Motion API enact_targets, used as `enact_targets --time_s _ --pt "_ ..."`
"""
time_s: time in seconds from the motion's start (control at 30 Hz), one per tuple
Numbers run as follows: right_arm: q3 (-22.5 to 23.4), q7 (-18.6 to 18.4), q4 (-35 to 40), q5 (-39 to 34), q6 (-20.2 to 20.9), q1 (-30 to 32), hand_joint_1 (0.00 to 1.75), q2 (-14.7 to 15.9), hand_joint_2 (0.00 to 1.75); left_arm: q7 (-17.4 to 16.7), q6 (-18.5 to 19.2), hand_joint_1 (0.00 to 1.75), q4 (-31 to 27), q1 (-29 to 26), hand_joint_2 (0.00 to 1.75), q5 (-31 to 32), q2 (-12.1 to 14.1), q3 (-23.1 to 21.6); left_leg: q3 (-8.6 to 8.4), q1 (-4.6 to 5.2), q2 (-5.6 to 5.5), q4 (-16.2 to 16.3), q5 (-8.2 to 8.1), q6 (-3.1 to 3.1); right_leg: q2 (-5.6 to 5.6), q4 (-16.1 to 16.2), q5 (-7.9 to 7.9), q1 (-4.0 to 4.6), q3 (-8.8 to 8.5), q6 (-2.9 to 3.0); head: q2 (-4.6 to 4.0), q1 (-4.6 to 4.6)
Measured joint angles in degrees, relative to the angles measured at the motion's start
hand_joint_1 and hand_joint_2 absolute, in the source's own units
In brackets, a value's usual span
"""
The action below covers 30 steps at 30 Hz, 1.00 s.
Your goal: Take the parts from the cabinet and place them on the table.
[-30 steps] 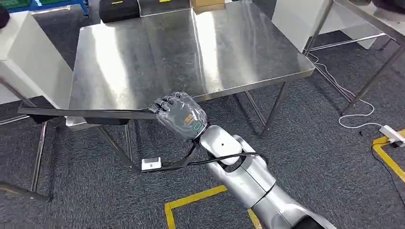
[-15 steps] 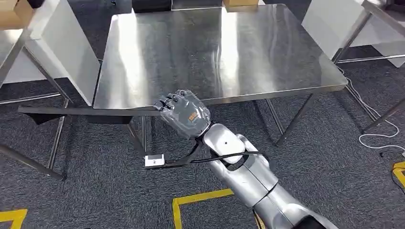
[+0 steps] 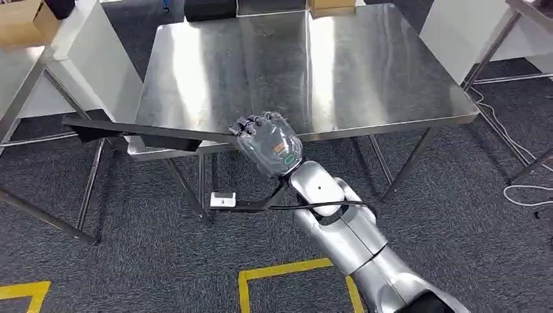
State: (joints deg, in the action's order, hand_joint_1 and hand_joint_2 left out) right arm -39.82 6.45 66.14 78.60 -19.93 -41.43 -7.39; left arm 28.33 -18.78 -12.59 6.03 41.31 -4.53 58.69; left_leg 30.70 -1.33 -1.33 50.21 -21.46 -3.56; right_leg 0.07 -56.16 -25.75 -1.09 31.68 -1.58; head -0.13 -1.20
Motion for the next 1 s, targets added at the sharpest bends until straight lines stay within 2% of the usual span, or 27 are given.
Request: enact_targets --time_s 0.03,0.1,0.13,0.17,0.2,0.23,0.27,0.3,0.33,0.37,0.4,0.43,0.47,0.5,0.53,0.6,0.63,0.67,0.73,0.77,0.8,0.83,0.87,0.9,0.93,0.97,1.0 --pt "0.5 -0.2 -0.4 0.6 -0.1 -0.8 1.73 0.1 1.75 0.0 0.0 0.00 0.0 0.0 1.75 0.0 0.0 0.0 -0.44 -0.31 0.13 -0.7 0.70 -0.55 0.02 -3.4 -1.56 -0.12 1.78 0.32 0.00 0.02" --pt "1.9 -0.7 -1.4 1.5 -0.6 -1.3 1.73 0.5 1.75 0.0 0.0 0.00 0.0 0.0 1.75 0.0 0.0 0.0 -0.45 -0.82 0.14 -0.7 0.63 0.30 0.02 -11.5 -4.28 -0.67 6.31 0.03 0.00 0.06" --pt "2.6 -0.7 -1.9 1.9 -0.7 -1.1 1.73 0.7 1.75 0.0 0.0 0.00 0.0 0.0 1.75 0.0 -0.2 0.0 -0.43 -1.14 0.08 -0.6 0.36 0.86 0.00 -14.2 -4.78 -1.11 8.09 -0.54 0.00 0.11" --pt "3.0 -0.7 -2.4 2.3 -0.7 -1.0 1.73 0.8 1.75 0.0 0.0 0.00 0.0 -0.2 1.75 0.0 -0.3 0.0 -0.41 -1.59 0.03 -0.4 0.12 1.55 0.00 -14.1 -4.19 -1.52 8.39 -1.30 0.00 0.04" --pt "3.3 -0.8 -2.9 2.6 -0.8 -0.9 1.73 0.9 1.75 0.0 0.0 0.00 0.0 -0.3 1.75 0.0 -0.4 0.0 -0.33 -2.20 -0.02 0.3 -0.35 2.39 -0.02 -11.3 -2.54 -2.01 7.24 -2.48 0.00 0.09" --pt "3.8 -0.9 -3.3 2.8 -0.8 -0.9 1.73 1.0 1.75 0.0 0.0 0.00 0.0 -0.4 1.75 0.0 -0.5 0.0 -0.06 -2.88 -0.11 1.4 -1.04 3.39 -0.04 -6.9 -0.44 -2.61 5.16 -3.84 0.00 0.09" --pt "4.3 -0.9 -3.7 2.9 -0.8 -0.9 1.73 1.0 1.75 0.0 0.0 0.00 0.0 -0.4 1.75 0.0 -0.6 0.1 0.65 -3.53 -0.14 3.5 -2.15 4.80 -0.05 -1.5 1.67 -3.51 2.53 -5.30 0.00 0.15" --pt "4.6 -1.0 -4.1 3.0 -0.9 -0.8 1.73 1.2 1.75 0.0 -0.1 0.00 0.0 -0.4 1.75 0.0 -0.1 0.2 1.46 -3.47 -0.29 5.1 -3.17 5.95 0.43 -3.5 0.40 -3.13 3.45 -5.50 0.00 0.33" --pt "4.8 -1.1 -4.3 3.2 -1.0 -0.8 1.73 0.9 1.75 0.0 -0.2 0.00 0.0 -0.2 1.75 0.0 0.1 0.3 2.53 -3.74 -0.16 7.1 -4.47 6.87 0.83 -3.3 -0.21 -3.32 3.62 -4.16 0.00 1.25" --pt "5.4 -1.3 -4.6 3.2 -1.0 -0.6 1.73 1.0 1.75 0.2 -0.2 0.00 0.0 -0.2 1.75 0.2 -0.1 0.4 2.79 -3.51 -0.24 7.0 -4.62 6.98 0.86 -4.8 -0.67 -3.24 3.94 -2.58 0.00 0.65" --pt "5.9 -1.4 -4.8 3.3 -1.1 -0.6 1.73 1.1 1.75 0.2 -0.2 0.00 0.0 -0.3 1.75 0.2 0.0 0.4 2.55 -3.48 -0.21 6.9 -4.72 7.14 0.81 -5.3 -1.00 -2.75 4.20 -1.96 0.00 0.06" --pt "6.0 -1.4 -5.1 3.5 -1.2 -0.5 1.73 1.1 1.75 0.1 -0.2 0.00 0.0 -0.4 1.75 0.2 0.1 0.5 2.27 -4.06 -0.33 6.8 -4.77 7.21 0.95 -5.3 -1.15 -3.05 4.32 -1.25 0.00 -0.02" --pt "6.2 -1.4 -5.4 3.6 -1.3 -0.5 1.73 1.0 1.75 0.1 -0.1 0.00 0.0 -0.3 1.75 0.2 -0.1 0.5 2.23 -4.29 -0.18 7.1 -5.08 7.46 1.02 -5.4 -1.29 -2.65 4.11 -0.90 0.00 0.00" --pt "6.7 -1.5 -5.5 3.7 -1.4 -0.6 1.73 1.0 1.75 0.2 -0.1 0.00 0.0 -0.3 1.75 0.2 0.0 0.5 3.02 -4.14 0.64 8.8 -5.88 6.84 0.99 -5.4 -1.39 -2.50 3.87 -0.71 0.00 -0.31" --pt "7.1 -1.5 -5.6 3.7 -1.4 -0.8 1.73 1.0 1.75 0.2 0.0 0.00 0.0 -0.3 1.75 0.2 0.0 0.5 4.93 -3.70 1.22 12.4 -7.34 6.33 0.94 -5.3 -1.48 -2.21 3.64 -0.60 0.00 -0.37" --pt "7.4 -1.6 -6.0 3.7 -1.5 -0.9 1.73 1.1 1.75 0.2 0.0 0.00 0.0 -0.3 1.75 0.4 -0.1 0.5 11.12 -2.72 1.37 22.7 -10.86 5.46 0.85 -5.2 -1.90 -1.46 3.37 0.01 0.00 -0.39" --pt "7.5 -1.6 -6.2 3.7 -1.5 -0.8 1.73 1.1 1.75 0.2 0.0 0.00 0.0 -0.3 1.75 0.4 0.0 0.5 13.73 -2.24 1.37 26.3 -11.38 4.84 0.84 -5.2 -2.18 -0.95 3.13 0.41 0.00 -0.38" --pt "7.6 -1.6 -6.5 3.7 -1.5 -0.7 1.73 1.1 1.75 0.2 0.0 0.00 0.0 -0.4 1.75 0.3 0.0 0.5 15.10 -1.65 1.36 27.1 -10.39 3.96 0.86 -5.2 -2.49 -0.41 2.75 0.81 0.00 -0.37" --pt "7.8 -1.6 -6.7 3.7 -1.5 -0.7 1.73 1.1 1.75 0.2 0.0 0.00 0.0 -0.3 1.75 0.4 -0.1 0.5 13.78 -0.21 1.29 21.6 -5.57 1.46 0.89 -5.1 -3.19 0.58 1.71 1.38 0.00 -0.37" --pt "7.9 -1.6 -6.7 3.7 -1.5 -0.8 1.73 1.0 1.75 0.2 0.0 0.00 0.0 -0.3 1.75 0.4 -0.1 0.5 11.77 0.76 1.21 16.5 -2.43 -0.13 0.90 -4.9 -3.60 1.12 0.95 1.68 0.00 -0.35" --pt "8.0 -1.6 -6.7 3.7 -1.5 -0.8 1.73 1.0 1.75 0.2 0.0 0.00 0.0 -0.3 1.75 0.4 0.2 0.5 10.19 1.87 1.21 12.2 -0.49 -2.00 0.90 -4.5 -3.95 1.13 0.34 1.91 0.00 -0.33" --pt "8.1 -1.6 -6.8 3.7 -1.6 -0.9 1.73 1.0 1.75 0.2 0.0 0.00 0.0 -0.2 1.75 0.5 0.3 0.5 9.46 1.96 1.80 12.1 -1.16 -2.92 0.86 -4.2 -4.08 2.19 0.00 1.67 0.00 0.35" --pt "8.1 -1.6 -7.0 3.8 -1.6 -0.9 1.73 1.1 1.75 0.5 0.0 0.00 0.0 -0.2 1.75 0.6 0.2 0.5 9.34 2.13 1.74 11.3 -1.18 -2.94 0.88 -3.9 -4.10 1.47 -0.17 1.65 0.00 0.33" --pt "8.2 -1.6 -7.0 3.8 -1.8 -1.0 1.73 1.1 1.75 0.5 0.1 0.00 0.0 -0.2 1.75 0.6 0.1 0.5 9.23 2.42 1.51 11.1 -1.30 -2.92 0.75 -3.6 -4.20 1.33 -0.21 1.44 0.00 0.15" --pt "8.3 -1.6 -7.0 3.8 -1.8 -1.0 1.73 1.1 1.75 0.5 0.1 0.00 -0.1 -0.3 1.75 0.6 0.3 0.5 9.04 2.65 1.46 10.7 -1.33 -2.96 0.68 -3.1 -4.20 1.20 -0.40 1.40 0.00 0.09" --pt "8.4 -1.6 -6.9 3.9 -1.8 -1.0 1.73 1.0 1.75 0.5 0.1 0.00 0.0 -0.2 1.75 0.5 0.2 0.6 8.02 2.53 1.47 9.3 -1.22 -2.91 0.67 -2.3 -4.24 1.62 -1.06 1.09 0.00 0.06" --pt "8.6 -1.6 -6.9 4.0 -1.9 -0.7 1.73 1.2 1.75 0.6 0.1 0.00 0.0 -0.3 1.75 0.6 0.2 0.6 6.39 1.87 1.55 7.4 -0.70 -2.08 0.38 -3.2 -4.59 1.62 -0.74 1.00 0.00 0.26"
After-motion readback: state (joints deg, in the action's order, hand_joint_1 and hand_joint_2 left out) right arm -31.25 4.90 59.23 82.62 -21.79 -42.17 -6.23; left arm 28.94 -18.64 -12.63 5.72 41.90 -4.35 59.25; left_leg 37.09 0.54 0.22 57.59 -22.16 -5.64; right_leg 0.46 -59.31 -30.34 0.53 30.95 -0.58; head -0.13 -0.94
